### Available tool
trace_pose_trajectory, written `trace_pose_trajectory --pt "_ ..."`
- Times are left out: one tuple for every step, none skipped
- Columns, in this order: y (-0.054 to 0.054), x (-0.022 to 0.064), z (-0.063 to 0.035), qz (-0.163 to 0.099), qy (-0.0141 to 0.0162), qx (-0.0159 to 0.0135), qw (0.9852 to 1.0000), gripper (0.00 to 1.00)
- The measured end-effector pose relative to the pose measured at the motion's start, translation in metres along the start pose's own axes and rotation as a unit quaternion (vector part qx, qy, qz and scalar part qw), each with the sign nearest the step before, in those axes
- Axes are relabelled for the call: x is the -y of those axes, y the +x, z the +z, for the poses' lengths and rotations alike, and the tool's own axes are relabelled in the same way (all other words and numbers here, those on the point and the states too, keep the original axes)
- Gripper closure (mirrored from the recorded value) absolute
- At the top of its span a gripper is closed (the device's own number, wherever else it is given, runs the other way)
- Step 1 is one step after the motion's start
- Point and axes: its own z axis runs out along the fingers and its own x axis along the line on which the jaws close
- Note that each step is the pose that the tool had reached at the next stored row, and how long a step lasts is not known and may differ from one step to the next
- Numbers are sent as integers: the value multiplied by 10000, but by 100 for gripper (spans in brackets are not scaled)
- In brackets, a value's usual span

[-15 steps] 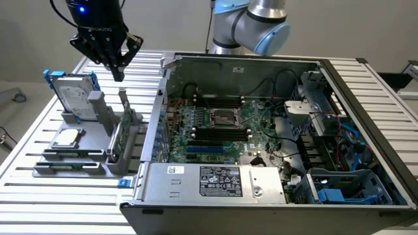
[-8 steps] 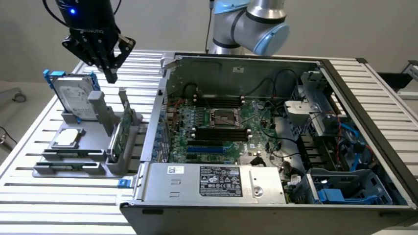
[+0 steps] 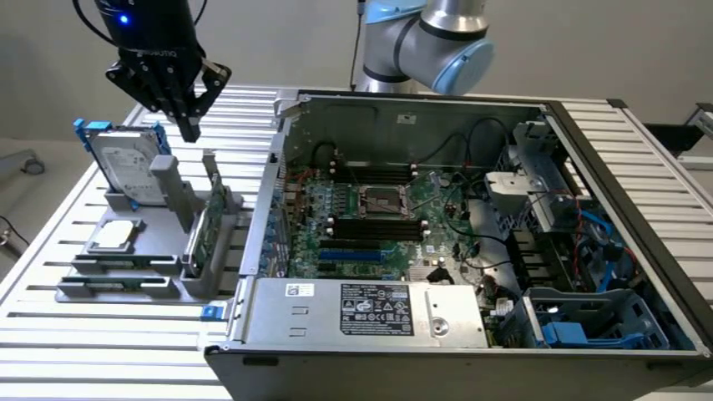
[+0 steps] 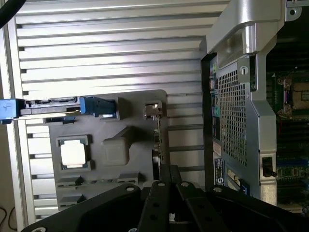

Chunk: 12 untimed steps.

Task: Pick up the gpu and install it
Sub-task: 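Pick up the gpu and move the gpu toward the slot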

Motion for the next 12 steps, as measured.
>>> trace_pose_trajectory --pt "0 0 0 0 0 0 10000 89" --pt "0 0 0 0 0 0 10000 89" --pt "0 0 0 0 0 0 10000 88" --pt "0 0 0 0 0 0 10000 88" --pt "0 0 0 0 0 0 10000 83" --pt "0 0 0 0 0 0 10000 76" --pt "0 0 0 0 0 0 10000 71" --pt "1 0 0 0 1 -3 10000 71" --pt "0 0 2 0 6 -5 10000 71" --pt "0 1 9 0 14 -5 10000 64" --pt "0 23 24 -1 16 -11 10000 64" --pt "-3 57 40 -4 17 -25 10000 64"
